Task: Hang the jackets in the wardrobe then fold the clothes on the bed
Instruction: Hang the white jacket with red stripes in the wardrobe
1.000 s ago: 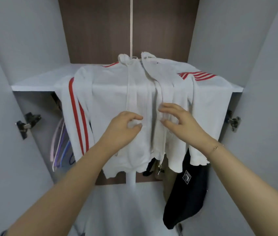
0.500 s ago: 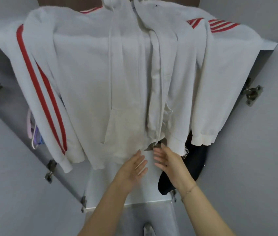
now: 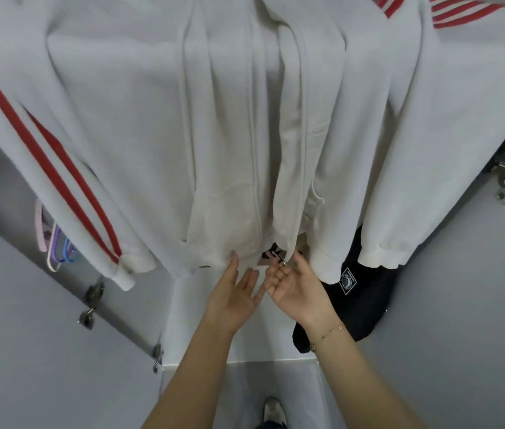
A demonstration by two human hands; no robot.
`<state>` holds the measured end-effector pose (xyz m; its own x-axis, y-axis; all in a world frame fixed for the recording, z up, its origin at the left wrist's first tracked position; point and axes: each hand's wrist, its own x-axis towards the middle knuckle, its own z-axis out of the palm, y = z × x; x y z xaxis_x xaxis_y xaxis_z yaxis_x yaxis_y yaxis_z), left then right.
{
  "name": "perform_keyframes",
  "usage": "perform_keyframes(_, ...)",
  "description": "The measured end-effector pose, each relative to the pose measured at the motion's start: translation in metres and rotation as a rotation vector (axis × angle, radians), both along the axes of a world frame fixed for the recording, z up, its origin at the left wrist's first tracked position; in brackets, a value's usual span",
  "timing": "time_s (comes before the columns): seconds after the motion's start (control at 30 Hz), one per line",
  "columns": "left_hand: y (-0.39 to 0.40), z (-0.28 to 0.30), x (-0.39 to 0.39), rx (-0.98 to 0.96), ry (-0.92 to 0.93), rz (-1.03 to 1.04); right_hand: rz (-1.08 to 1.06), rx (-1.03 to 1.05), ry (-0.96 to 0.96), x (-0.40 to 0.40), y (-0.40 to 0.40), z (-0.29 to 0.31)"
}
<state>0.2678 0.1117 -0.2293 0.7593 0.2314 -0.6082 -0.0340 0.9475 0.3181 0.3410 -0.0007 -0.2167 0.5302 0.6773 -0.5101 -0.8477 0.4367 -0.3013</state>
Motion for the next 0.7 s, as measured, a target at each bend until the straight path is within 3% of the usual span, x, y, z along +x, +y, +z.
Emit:
perform_keyframes(0.1,-0.003,0.002,0.006,0.021,-0.035,-0.012,-0.038,0.097,0.04,-0.003,-0.006,-0.002)
perform_keyframes(0.27,-0.022,-0.004,-0.016,0.28,0.076,-0.202,-0.073,0.105,0.017,-0.019,-0.038,-0.003)
perform_keyframes(0.37,-0.032,-0.004,-0.054,0.368,0.019,-0.289,-0.059,0.153,-0.048,-0.044,-0.058,-0.004)
perform_keyframes(0.57,-0.053,0.01,-0.131,0.917,0.109,-0.284,-0.051,0.162,-0.213,-0.107,-0.081,0.007)
perform_keyframes(0.7,-0.063,0.038,-0.171,1.014,0.045,-0.293,-0.015,0.102,-0.35,-0.143,-0.089,0.021)
